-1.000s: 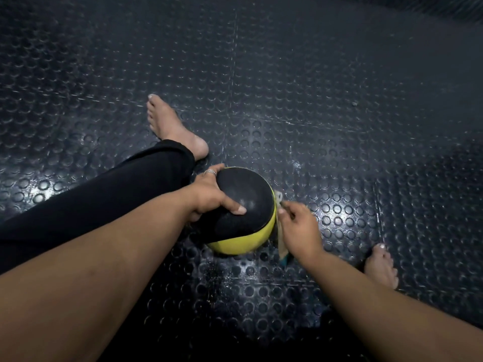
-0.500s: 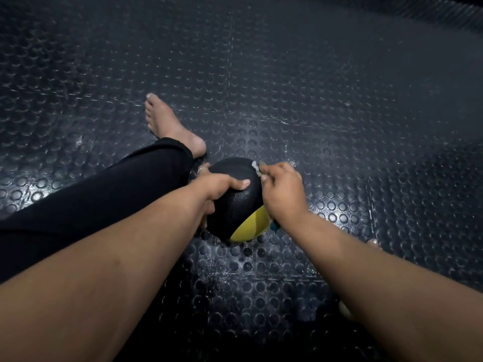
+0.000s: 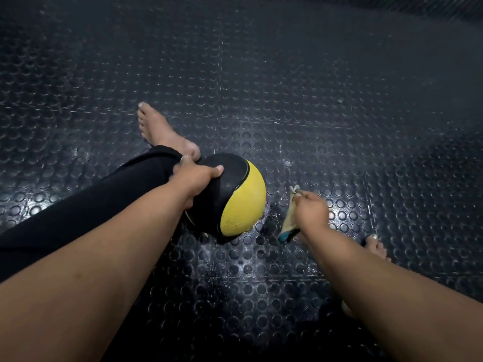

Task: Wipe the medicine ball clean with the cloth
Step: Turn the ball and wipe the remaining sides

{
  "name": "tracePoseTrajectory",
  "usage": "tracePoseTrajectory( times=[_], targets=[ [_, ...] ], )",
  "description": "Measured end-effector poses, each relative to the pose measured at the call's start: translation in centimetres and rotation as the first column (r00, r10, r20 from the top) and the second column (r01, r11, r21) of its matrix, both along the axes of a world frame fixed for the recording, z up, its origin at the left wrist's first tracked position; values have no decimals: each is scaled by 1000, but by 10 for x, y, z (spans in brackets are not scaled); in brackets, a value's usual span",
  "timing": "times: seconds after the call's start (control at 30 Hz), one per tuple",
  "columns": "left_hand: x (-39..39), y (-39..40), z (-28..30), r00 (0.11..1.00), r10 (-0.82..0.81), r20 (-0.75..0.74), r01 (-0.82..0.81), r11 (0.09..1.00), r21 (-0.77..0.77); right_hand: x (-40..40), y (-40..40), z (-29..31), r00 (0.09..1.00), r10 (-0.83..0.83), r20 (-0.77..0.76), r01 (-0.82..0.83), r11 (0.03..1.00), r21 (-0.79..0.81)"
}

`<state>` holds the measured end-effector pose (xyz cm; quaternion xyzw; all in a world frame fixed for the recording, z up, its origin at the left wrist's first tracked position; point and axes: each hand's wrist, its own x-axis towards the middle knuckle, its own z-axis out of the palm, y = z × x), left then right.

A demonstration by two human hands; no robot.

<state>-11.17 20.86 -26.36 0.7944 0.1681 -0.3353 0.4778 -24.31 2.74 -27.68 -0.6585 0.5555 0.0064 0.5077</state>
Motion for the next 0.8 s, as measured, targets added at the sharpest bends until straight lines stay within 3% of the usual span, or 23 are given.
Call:
tracePoseTrajectory(
  times=[0.07, 0.1, 0.23, 0.3, 0.43, 0.7, 0.8],
  targets=[
    [-3, -9, 5, 971, -190, 147, 163, 971, 176, 7, 14, 3, 993, 95, 74, -90, 994, -65],
    [-4, -14, 6, 959, -229, 165, 197, 962, 189, 10, 22, 5, 980, 168, 102, -156, 981, -117],
    [-15, -27, 4, 925, -315, 210, 251, 926, 283, 2, 66, 12, 887, 405, 221, -331, 892, -308],
    [-22, -26, 0, 932, -266, 247, 171, 922, 349, 1, 81, 8, 849, 488, 201, -399, 843, -360],
    [-32, -20, -11, 886, -217, 409, 14, 896, 443, 24, 73, -1, 876, 435, 206, -356, 874, -331],
    [-7, -50, -7, 908, -240, 342, 35, 859, 511, 75, 34, -18, 955, 289, 66, -271, 941, -205],
    [-3, -55, -5, 912, -253, 322, 46, 845, 532, 83, 21, -24, 949, 314, 6, -307, 932, -192]
  ],
)
